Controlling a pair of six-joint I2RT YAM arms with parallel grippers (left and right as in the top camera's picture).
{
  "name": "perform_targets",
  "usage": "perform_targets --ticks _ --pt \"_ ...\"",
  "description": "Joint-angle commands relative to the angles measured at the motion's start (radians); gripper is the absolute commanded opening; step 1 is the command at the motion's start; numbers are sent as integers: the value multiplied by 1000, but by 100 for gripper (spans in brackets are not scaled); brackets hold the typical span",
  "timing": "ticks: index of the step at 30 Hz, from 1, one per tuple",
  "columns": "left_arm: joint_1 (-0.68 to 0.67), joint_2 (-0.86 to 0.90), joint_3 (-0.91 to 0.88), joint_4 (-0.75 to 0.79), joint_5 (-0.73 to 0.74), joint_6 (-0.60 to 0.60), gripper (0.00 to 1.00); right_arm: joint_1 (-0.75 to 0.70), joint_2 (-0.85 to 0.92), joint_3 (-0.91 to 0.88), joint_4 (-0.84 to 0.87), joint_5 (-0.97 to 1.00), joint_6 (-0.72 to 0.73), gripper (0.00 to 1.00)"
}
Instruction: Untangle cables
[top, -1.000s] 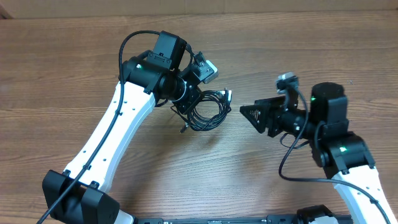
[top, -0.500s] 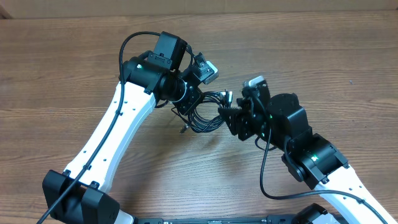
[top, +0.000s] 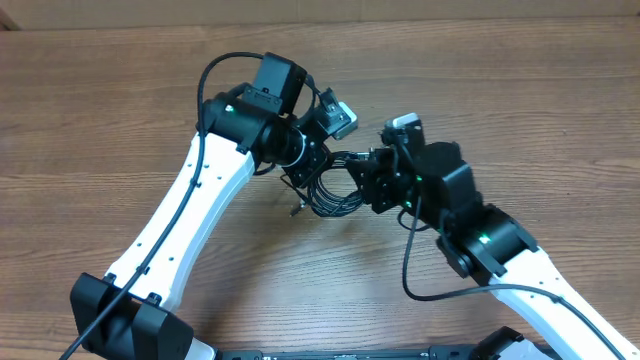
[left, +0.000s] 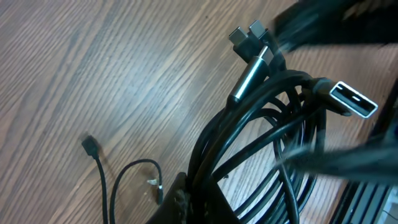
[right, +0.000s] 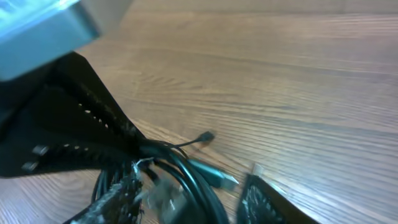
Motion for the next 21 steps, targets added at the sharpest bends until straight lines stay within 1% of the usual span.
perform_targets --ticks 1,2,4,8,12,17,19,21 --pt "-5 -5 11 1 27 15 4 29 2 31 30 -9 4 47" --pt "-5 -5 11 1 27 15 4 35 2 31 38 -9 5 43" --pt "-5 -5 11 1 19 15 4 39 2 31 39 -4 5 31" --pt "-5 -5 11 1 -50 2 4 39 2 31 11 32 10 20" --pt "-5 -5 11 1 -59 0 4 39 2 31 -1 44 35 4" --pt "-5 -5 11 5 -31 -1 4 39 8 30 -63 44 66 4" --pt "-5 -5 11 17 39 0 4 39 27 30 -101 43 110 4" --pt "-5 -5 11 32 106 1 4 39 49 30 -123 28 125 4"
